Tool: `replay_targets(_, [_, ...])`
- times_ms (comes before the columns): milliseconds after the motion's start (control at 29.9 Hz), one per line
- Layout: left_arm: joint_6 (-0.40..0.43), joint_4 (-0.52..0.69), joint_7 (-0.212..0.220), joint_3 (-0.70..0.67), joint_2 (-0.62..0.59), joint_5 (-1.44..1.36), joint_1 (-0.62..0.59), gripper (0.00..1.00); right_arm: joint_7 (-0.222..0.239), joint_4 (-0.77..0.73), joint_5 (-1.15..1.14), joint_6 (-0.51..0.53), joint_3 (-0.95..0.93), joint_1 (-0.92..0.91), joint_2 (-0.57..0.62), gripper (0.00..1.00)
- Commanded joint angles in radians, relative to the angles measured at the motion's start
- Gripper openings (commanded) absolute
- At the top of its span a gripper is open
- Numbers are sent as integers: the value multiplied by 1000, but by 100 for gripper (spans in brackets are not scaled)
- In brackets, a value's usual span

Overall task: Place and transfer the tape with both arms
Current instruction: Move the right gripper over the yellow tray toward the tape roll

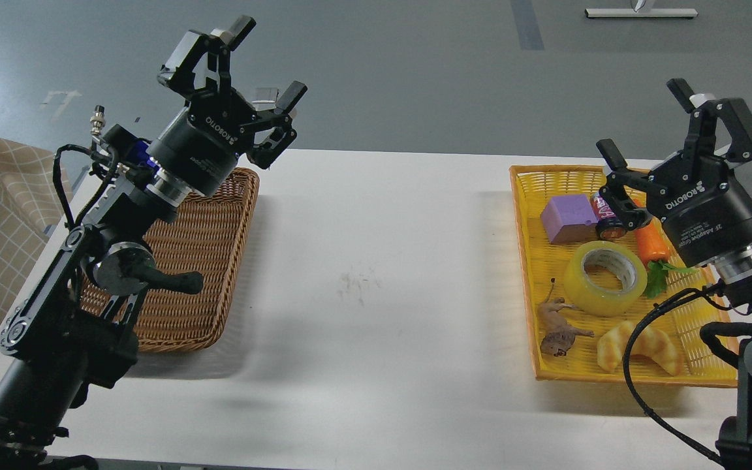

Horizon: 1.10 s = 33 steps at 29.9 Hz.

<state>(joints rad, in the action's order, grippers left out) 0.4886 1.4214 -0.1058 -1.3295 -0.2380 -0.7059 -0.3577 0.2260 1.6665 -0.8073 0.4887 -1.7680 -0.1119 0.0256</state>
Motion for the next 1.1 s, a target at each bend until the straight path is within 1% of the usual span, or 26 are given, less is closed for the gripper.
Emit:
replay_targets(0, [0,-9,1,6,-21,-7,5,98,-4,4,-1,0,-19,-3,19,100])
replay_targets(100, [0,-27,0,22,-60,-6,17,98,-5,6,-9,0,-25,9,20,100])
replay_targets(234, [0,-22,0,9,-70,2,22,98,-4,64,-7,0,-25,67,22,100])
replay_targets(602, [0,-9,-2,-5,-50,16,20,98,-7,67,0,0,-91,61,22,100])
replay_targets(769, [0,-6,9,9,-61,14,19,98,-7,67,0,0,-90,66,13,100])
replay_targets(1069, [0,-2,0,-5,-50,16,29,98,-7,65,0,0,-82,34,13,100])
